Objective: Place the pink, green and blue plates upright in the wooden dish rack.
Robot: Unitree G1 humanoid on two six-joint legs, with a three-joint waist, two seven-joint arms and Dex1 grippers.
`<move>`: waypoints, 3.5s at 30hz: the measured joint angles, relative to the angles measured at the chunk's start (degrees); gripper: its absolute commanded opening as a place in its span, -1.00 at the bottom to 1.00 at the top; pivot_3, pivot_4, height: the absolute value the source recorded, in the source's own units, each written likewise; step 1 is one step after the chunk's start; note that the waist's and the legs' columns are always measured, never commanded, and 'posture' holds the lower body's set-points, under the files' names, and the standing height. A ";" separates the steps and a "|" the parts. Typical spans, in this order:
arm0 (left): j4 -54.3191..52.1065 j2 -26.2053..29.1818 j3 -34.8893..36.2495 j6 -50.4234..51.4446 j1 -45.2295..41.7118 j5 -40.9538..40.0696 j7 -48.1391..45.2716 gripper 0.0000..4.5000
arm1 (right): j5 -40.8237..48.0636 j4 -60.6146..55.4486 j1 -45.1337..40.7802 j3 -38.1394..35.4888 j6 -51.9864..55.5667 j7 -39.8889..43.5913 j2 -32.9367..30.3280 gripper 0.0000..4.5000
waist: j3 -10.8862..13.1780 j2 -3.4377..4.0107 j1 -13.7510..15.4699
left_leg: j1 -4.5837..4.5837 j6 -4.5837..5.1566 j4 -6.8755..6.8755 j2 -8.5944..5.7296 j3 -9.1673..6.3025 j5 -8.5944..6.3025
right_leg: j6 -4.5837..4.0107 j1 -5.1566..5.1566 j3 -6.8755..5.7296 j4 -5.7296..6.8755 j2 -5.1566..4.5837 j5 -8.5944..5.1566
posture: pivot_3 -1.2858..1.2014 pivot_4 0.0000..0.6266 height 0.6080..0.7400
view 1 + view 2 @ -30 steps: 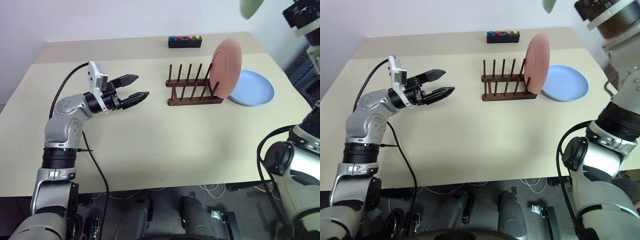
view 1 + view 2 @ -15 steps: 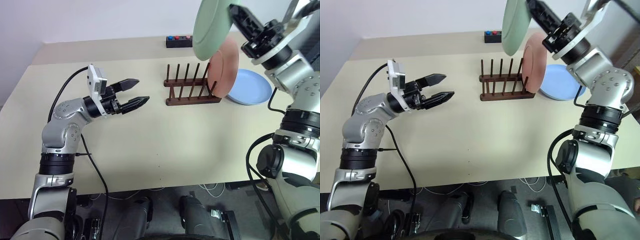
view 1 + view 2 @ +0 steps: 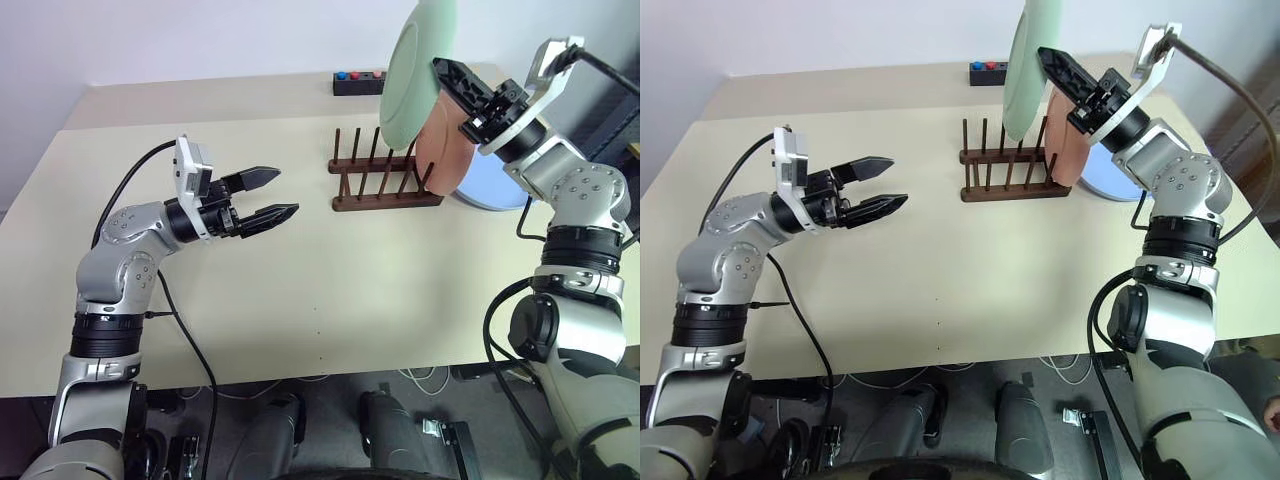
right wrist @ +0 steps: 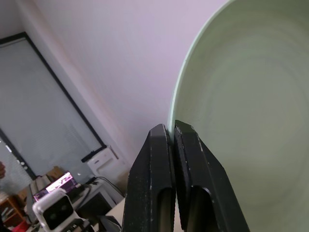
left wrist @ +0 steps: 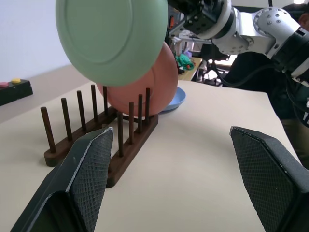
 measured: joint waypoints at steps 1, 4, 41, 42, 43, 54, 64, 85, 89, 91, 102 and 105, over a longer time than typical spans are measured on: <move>-0.02 0.04 0.00 0.01 0.01 0.00 0.00 0.77 | -0.34 0.06 0.06 0.07 -0.16 0.27 0.00 -0.98 | 0.00 0.00 0.00 | 0.00 0.00 0.00 0.00 0.00 0.00 | 0.00 0.00 0.00 0.00 0.00 0.00 | 0.03 -0.52 1.00; -0.37 0.07 0.00 0.06 0.14 0.00 0.02 0.77 | -1.53 0.40 0.52 0.48 -1.14 1.11 -0.03 -0.98 | 0.00 0.00 0.04 | 0.00 0.00 0.01 0.00 0.00 0.00 | 0.00 0.00 0.00 0.00 0.00 0.00 | 0.03 -0.52 1.00; -2.30 0.08 0.00 2.30 0.64 -0.82 0.02 0.77 | -11.00 2.26 5.33 4.68 -4.69 6.11 -0.13 0.99 | 0.00 0.00 0.05 | 0.00 -0.03 0.00 0.00 0.00 0.02 | 0.00 0.00 0.00 0.00 0.00 0.00 | 0.03 -0.52 1.00; -2.30 0.08 0.00 2.35 0.65 -0.90 0.03 0.77 | -11.19 1.87 5.34 4.88 -5.06 6.12 -0.13 0.99 | 0.00 0.00 0.04 | 0.00 -0.03 0.00 0.00 0.00 0.01 | 0.00 0.00 0.00 0.00 0.00 0.00 | 0.03 -0.52 1.00; -2.30 0.08 0.00 2.39 0.65 -1.04 0.04 0.77 | -11.48 1.38 5.34 5.06 -5.51 6.14 -0.14 0.99 | 0.00 0.00 0.03 | 0.00 -0.03 0.00 0.00 0.00 0.01 | 0.00 0.00 0.00 0.00 0.00 0.00 | 0.03 -0.52 1.00; -2.30 0.08 -0.01 2.43 0.66 -1.11 0.15 0.77 | -12.35 -4.59 3.74 5.24 -9.76 4.15 -1.96 0.99 | 0.01 0.01 0.07 | 0.00 -0.03 0.00 0.00 0.00 0.01 | 0.00 0.00 0.00 -0.01 0.00 0.00 | 0.03 -0.52 1.00; -2.27 0.29 -0.56 2.39 0.96 -0.99 -0.06 0.77 | -15.19 -12.90 2.45 -0.73 -20.11 -3.74 -10.27 0.99 | 0.00 0.00 0.43 | -0.01 -0.01 0.01 -0.01 0.00 0.00 | 0.00 0.02 -0.01 -0.04 -0.01 0.00 | 0.03 -0.52 1.00; -6.27 -12.95 -15.10 6.31 0.65 8.23 12.39 0.77 | -40.34 -3.62 26.30 14.66 -30.34 4.37 -27.78 0.99 | 0.01 0.19 0.39 | 0.07 -0.02 0.06 0.02 0.22 0.01 | 0.01 0.08 0.14 -0.02 0.00 -0.01 | 0.03 -0.52 1.00; -9.56 -14.67 -16.31 7.08 1.40 9.00 15.39 0.77 | -40.28 2.23 22.68 15.15 -30.90 4.90 -25.10 0.99 | 0.01 0.18 0.31 | 0.08 -0.06 0.08 0.01 0.23 0.03 | 0.01 0.12 0.14 -0.05 0.00 -0.01 | 0.03 -0.52 1.00; -10.86 -15.72 -16.94 7.26 1.79 9.01 16.33 0.77 | -40.23 5.79 21.01 15.17 -31.48 4.82 -23.08 0.99 | 0.01 0.18 0.31 | 0.08 -0.07 0.05 0.02 0.21 0.04 | 0.01 0.11 0.13 -0.03 0.01 -0.01 | 0.03 -0.52 1.00; -11.23 -17.42 -17.17 9.95 2.19 9.84 20.48 0.77 | -42.61 18.50 15.16 16.67 -36.80 3.80 -17.49 0.88 | 0.01 0.19 0.37 | 0.09 -0.26 0.07 0.00 0.22 0.16 | 0.01 0.13 0.13 -0.03 0.01 -0.01 | 0.03 -0.52 1.00; -11.27 -17.74 -18.21 10.60 2.17 9.81 20.27 0.77 | -43.31 20.71 14.01 16.85 -38.07 3.62 -16.96 0.43 | 0.01 0.19 0.37 | 0.09 -0.27 0.06 0.01 0.22 0.16 | 0.01 0.12 0.12 -0.04 0.01 -0.01 | 0.03 -0.52 1.00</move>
